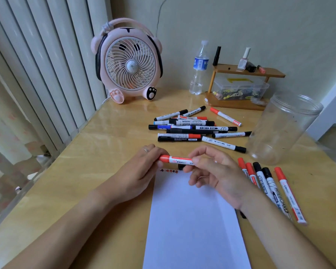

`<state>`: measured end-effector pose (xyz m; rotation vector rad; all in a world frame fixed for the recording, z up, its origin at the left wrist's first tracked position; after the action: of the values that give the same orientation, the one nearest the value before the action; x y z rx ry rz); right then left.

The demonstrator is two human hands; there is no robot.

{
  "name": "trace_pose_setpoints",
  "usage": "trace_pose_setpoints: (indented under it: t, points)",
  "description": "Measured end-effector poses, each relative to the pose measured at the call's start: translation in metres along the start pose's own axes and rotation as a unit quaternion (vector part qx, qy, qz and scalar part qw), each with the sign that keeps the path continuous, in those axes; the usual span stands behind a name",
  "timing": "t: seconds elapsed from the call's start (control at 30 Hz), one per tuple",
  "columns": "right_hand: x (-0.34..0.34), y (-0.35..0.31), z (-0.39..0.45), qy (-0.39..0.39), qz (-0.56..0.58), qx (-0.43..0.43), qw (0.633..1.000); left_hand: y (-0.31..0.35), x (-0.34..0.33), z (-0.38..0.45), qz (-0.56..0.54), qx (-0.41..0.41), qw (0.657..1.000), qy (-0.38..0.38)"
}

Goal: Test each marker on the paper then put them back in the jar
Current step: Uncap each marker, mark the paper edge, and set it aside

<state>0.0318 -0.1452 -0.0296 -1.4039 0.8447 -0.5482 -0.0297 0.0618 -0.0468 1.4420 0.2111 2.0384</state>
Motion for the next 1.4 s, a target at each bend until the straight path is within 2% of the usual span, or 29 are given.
trace_pose_setpoints:
  t: [0.07, 0.17, 0.3, 0.43, 0.67, 0.8, 0.97, 1.03, 1.1, 1.17, 1.27, 1.4]
  points:
    - [0.007, -0.007, -0.002, -0.003, -0.102, 0.012, 0.995, -0.004, 0.000, 0.000, 0.011, -0.002, 1.000, -0.005]
    - [0.003, -0.004, -0.003, 0.017, -0.254, 0.059, 0.965, -0.001, -0.006, -0.001, 0.012, -0.013, 1.000, -0.018]
    - [-0.007, 0.003, -0.004, 0.039, -0.333, 0.089, 0.938, -0.001, -0.012, -0.003, 0.008, -0.002, 1.000, -0.009]
    - [-0.006, 0.004, -0.004, 0.058, -0.319, 0.080, 0.943, 0.001, -0.016, -0.002, 0.024, -0.003, 1.000, 0.009]
    - [-0.012, 0.001, -0.007, 0.045, -0.332, 0.040, 0.941, 0.005, -0.014, 0.000, 0.034, -0.020, 0.998, 0.049]
    - [-0.015, 0.003, -0.007, 0.017, -0.338, 0.010, 0.941, 0.009, -0.013, 0.001, 0.047, -0.039, 0.997, 0.048]
    - [-0.010, 0.000, -0.011, -0.031, -0.334, -0.080, 0.939, 0.019, -0.014, 0.001, 0.066, -0.080, 0.994, 0.027]
    - [-0.013, -0.003, -0.011, -0.050, -0.354, -0.069, 0.931, 0.020, -0.016, 0.003, 0.075, -0.092, 0.993, 0.017]
    - [-0.014, -0.009, -0.010, -0.028, -0.415, -0.005, 0.909, 0.020, -0.015, 0.007, 0.074, -0.096, 0.992, 0.021]
    - [-0.013, -0.017, -0.010, -0.003, -0.429, 0.036, 0.902, 0.020, -0.012, 0.009, 0.044, -0.084, 0.995, 0.038]
    - [-0.001, -0.025, -0.013, 0.047, -0.437, 0.034, 0.898, 0.013, -0.008, 0.008, 0.004, -0.024, 0.997, 0.067]
    - [0.024, -0.035, -0.015, 0.140, -0.511, -0.007, 0.848, -0.005, -0.007, 0.006, 0.055, 0.030, 0.995, 0.073]
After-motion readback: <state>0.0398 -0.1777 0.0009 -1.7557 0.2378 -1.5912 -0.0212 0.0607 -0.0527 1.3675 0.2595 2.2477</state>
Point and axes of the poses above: each hand's wrist, its own z-axis towards the middle knuckle, its own x-axis out of the back of the hand, y = z × x, the point moved 4 cm from there along z, towards the middle knuckle, and after that the axes turned 6 degrees about z, right-handed, at the moved point
